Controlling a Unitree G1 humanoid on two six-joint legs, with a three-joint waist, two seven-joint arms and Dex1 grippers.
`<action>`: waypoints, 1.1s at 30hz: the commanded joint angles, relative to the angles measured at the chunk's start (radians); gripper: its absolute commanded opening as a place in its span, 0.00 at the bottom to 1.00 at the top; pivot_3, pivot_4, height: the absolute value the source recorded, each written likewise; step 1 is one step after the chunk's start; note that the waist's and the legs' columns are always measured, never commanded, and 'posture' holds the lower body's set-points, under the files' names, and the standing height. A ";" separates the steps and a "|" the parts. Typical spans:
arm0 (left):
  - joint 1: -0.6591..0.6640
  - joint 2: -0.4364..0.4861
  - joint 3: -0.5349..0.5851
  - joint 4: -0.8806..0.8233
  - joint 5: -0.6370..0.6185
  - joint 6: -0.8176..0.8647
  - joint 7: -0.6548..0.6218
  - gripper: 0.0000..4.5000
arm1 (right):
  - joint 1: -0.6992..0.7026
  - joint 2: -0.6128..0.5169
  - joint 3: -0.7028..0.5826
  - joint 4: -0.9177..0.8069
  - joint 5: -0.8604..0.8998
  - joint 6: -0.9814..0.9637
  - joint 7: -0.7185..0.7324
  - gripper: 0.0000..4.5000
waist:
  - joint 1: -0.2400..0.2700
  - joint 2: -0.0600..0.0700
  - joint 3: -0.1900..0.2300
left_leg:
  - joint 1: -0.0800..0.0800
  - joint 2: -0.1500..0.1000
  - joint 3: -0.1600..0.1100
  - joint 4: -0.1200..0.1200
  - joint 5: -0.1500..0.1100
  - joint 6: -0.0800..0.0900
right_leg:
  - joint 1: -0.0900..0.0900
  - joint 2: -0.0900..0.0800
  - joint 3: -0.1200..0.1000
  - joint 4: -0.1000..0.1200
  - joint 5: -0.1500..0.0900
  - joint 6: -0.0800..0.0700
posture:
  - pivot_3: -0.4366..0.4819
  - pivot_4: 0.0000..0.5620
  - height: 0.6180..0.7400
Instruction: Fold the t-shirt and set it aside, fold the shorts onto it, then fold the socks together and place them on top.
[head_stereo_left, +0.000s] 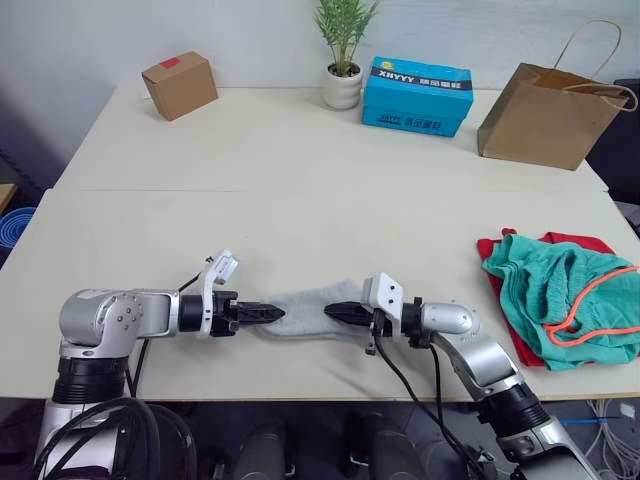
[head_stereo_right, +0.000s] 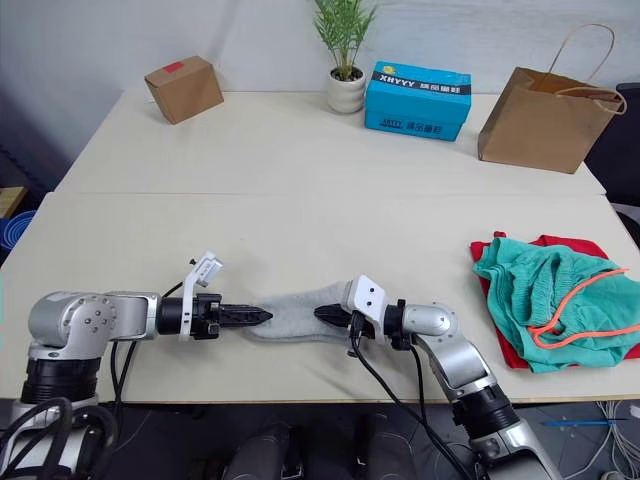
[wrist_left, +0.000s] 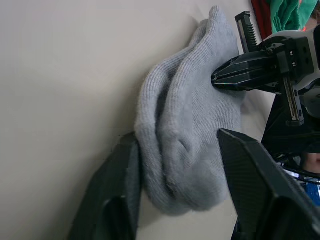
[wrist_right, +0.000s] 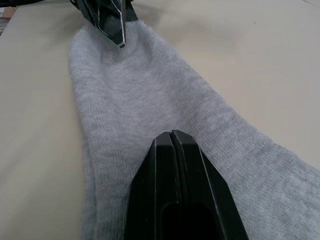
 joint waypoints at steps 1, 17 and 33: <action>-0.009 -0.011 0.042 -0.011 -0.036 -0.001 -0.004 0.20 | 0.004 0.015 0.006 -0.009 0.002 0.015 -0.008 0.00 | 0.000 0.000 0.000 | 0.000 0.000 0.000 0.000 0.000 0.000 | 0.000 0.000 0.000 0.000 0.000 0.000 | 0.48 0.27 1.00; -0.163 0.041 -0.136 -0.111 -0.052 -0.148 -0.145 0.00 | 0.007 0.041 0.011 -0.039 0.004 0.104 -0.028 0.00 | -0.001 0.000 0.000 | 0.000 0.000 0.000 -0.001 0.000 -0.001 | -0.001 0.000 0.000 0.000 -0.001 -0.001 | 0.48 0.27 1.00; -0.115 -0.068 -0.267 -0.049 0.026 -0.380 -0.210 0.00 | 0.016 0.037 -0.002 -0.043 0.006 0.098 -0.049 0.00 | -0.001 0.000 0.000 | 0.000 0.000 0.001 -0.001 0.001 -0.001 | -0.001 0.001 0.000 0.000 -0.001 -0.001 | 0.48 0.27 1.00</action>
